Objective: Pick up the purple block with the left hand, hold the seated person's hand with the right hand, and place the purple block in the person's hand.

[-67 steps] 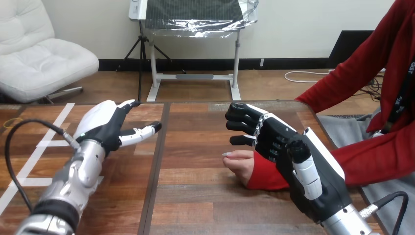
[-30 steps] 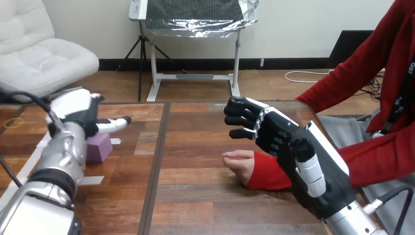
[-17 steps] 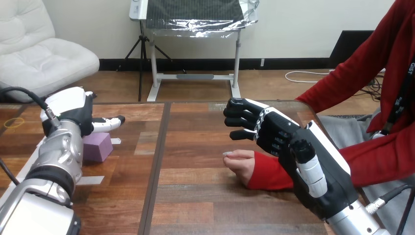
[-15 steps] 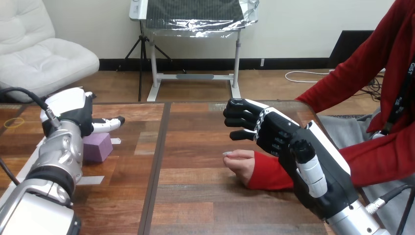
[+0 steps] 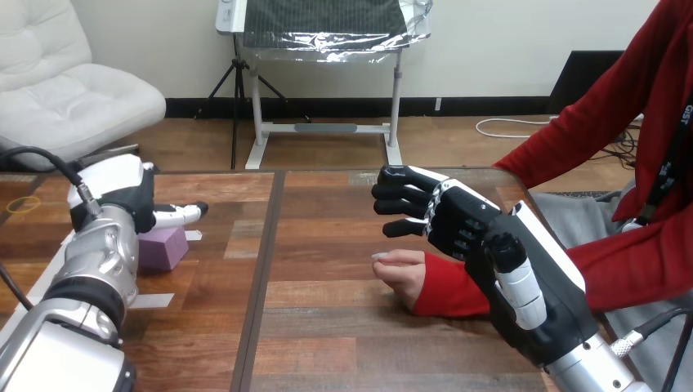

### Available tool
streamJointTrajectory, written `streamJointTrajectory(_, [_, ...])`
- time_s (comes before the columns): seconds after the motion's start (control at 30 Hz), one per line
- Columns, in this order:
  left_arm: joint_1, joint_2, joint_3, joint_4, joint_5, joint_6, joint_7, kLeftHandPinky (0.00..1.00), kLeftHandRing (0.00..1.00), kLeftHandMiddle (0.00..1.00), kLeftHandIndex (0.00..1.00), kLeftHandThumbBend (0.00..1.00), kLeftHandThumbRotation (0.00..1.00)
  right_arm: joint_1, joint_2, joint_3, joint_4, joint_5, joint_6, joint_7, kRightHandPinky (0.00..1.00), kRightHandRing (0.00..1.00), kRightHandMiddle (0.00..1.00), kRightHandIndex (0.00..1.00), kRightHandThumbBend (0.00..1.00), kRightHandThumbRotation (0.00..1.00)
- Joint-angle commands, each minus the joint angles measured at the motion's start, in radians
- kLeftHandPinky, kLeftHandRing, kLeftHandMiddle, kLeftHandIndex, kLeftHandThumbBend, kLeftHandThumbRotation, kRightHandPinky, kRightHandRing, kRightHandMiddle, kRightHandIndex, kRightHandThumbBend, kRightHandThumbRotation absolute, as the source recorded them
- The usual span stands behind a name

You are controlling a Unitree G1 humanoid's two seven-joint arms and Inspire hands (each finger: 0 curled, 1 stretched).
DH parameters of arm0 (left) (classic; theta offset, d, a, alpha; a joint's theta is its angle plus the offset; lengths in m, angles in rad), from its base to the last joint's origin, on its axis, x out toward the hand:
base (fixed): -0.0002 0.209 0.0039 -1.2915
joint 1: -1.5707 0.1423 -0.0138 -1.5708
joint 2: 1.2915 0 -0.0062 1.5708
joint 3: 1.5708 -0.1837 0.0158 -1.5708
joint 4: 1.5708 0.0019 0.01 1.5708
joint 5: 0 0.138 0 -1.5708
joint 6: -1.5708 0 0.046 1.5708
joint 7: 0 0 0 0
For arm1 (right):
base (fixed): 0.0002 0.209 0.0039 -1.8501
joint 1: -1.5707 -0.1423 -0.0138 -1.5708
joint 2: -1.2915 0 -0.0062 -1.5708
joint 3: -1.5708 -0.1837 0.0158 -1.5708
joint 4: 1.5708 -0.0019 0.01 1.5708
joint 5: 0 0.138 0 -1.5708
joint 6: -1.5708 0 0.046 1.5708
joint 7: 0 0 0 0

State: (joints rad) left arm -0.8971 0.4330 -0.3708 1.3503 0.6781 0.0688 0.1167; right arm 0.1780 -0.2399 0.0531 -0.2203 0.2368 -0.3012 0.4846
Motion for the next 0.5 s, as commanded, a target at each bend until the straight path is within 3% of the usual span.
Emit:
streamJointTrajectory(0.0, [-0.071,0.013,-0.013,-0.001,0.0,0.002,-0.011,0.92,0.94,0.95,0.93,0.65,0.73,-0.029,-0.004,-0.014,-0.058,0.008,-0.016,-0.004,0.74,0.81,0.82,0.82,0.93,1.0])
streamJointTrajectory(0.47, [-0.066,0.009,-0.035,-0.002,0.006,-0.005,-0.067,0.9,0.93,0.94,0.92,0.66,0.79,-0.03,-0.005,-0.013,-0.065,0.012,-0.031,0.002,0.73,0.79,0.8,0.81,0.92,1.0])
